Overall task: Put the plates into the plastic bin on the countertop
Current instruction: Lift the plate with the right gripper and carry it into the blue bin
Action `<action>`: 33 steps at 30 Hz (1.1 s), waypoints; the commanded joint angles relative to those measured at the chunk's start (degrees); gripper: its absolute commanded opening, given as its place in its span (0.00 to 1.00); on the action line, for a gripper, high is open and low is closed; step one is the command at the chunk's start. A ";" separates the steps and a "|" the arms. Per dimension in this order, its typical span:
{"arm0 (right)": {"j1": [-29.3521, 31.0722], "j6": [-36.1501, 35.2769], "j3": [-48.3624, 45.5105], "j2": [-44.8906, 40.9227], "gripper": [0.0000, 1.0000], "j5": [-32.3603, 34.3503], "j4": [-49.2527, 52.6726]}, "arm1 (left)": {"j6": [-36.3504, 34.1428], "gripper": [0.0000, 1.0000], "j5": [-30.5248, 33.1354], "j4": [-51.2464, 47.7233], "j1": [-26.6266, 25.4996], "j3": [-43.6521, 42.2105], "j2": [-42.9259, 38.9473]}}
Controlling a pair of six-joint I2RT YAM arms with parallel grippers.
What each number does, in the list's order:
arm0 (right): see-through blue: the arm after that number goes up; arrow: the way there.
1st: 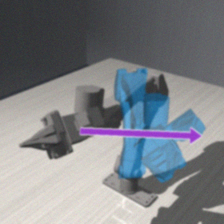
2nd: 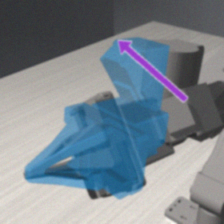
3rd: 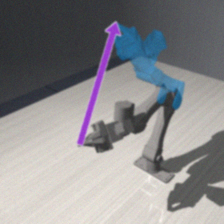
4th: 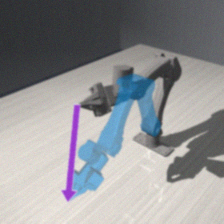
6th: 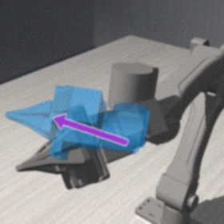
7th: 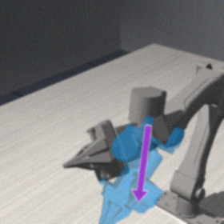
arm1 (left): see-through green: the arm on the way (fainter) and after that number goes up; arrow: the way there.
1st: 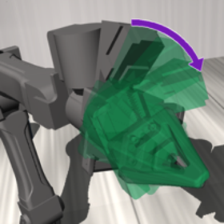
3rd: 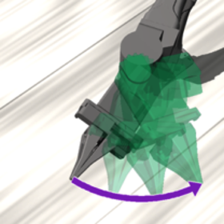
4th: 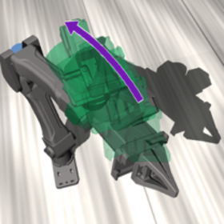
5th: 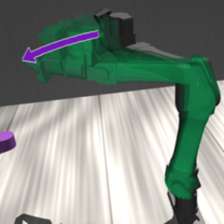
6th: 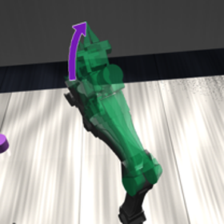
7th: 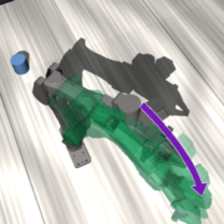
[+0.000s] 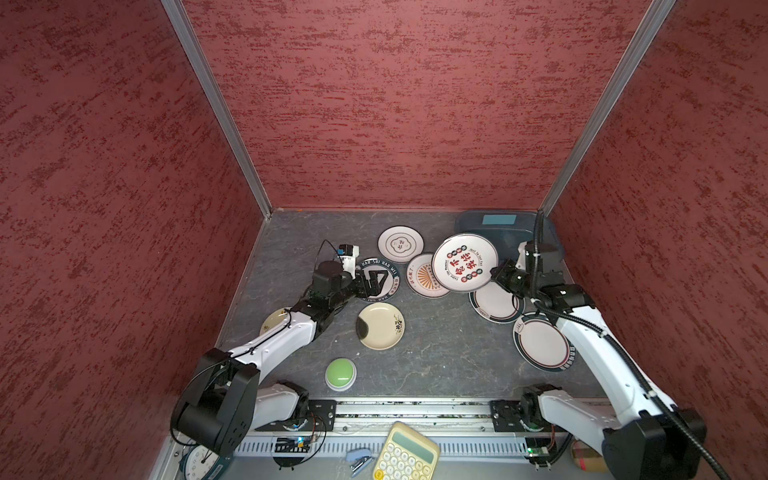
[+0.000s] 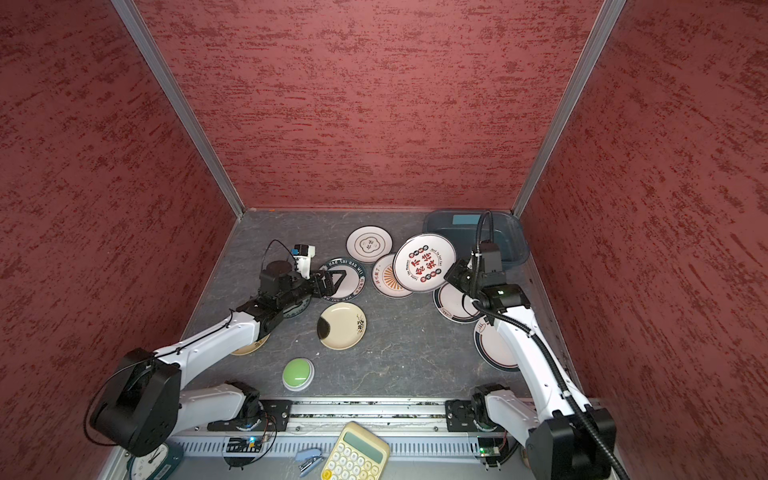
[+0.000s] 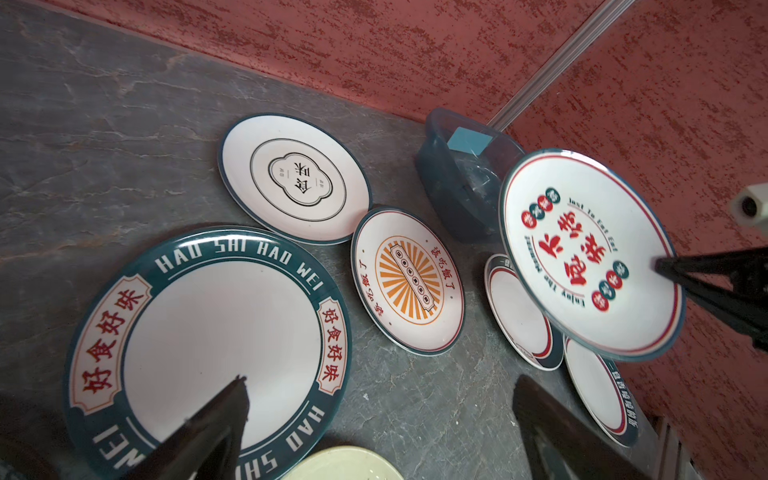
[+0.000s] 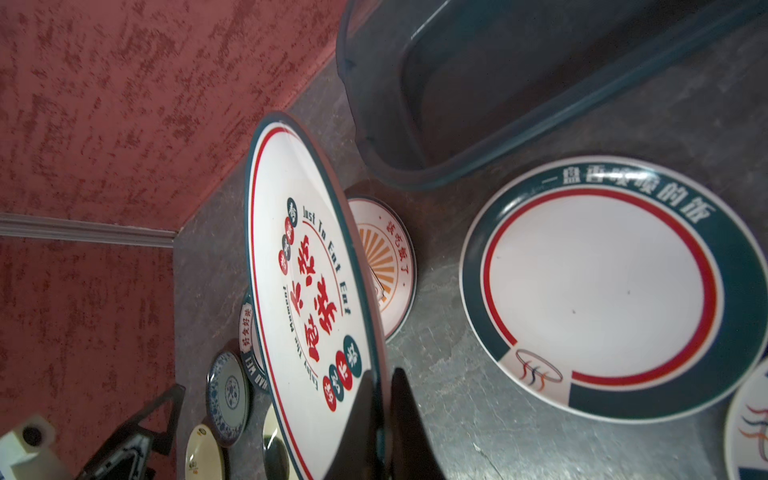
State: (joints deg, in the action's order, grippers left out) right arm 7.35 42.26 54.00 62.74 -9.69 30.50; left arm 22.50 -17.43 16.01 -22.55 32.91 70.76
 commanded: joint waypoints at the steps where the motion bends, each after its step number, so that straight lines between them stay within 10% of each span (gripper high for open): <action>1: -2.81 0.79 3.56 2.48 0.00 0.26 -6.97 | -2.39 1.00 -1.86 2.29 -0.60 0.09 -1.91; 33: -16.84 0.52 19.78 31.29 0.00 6.28 -11.43 | -6.13 1.00 -2.71 0.20 -5.57 0.40 -6.66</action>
State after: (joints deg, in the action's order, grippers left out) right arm -8.67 41.56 69.47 92.79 -3.44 22.37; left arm 17.47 -21.34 17.04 -27.73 32.77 65.17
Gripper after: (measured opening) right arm 0.078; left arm 0.996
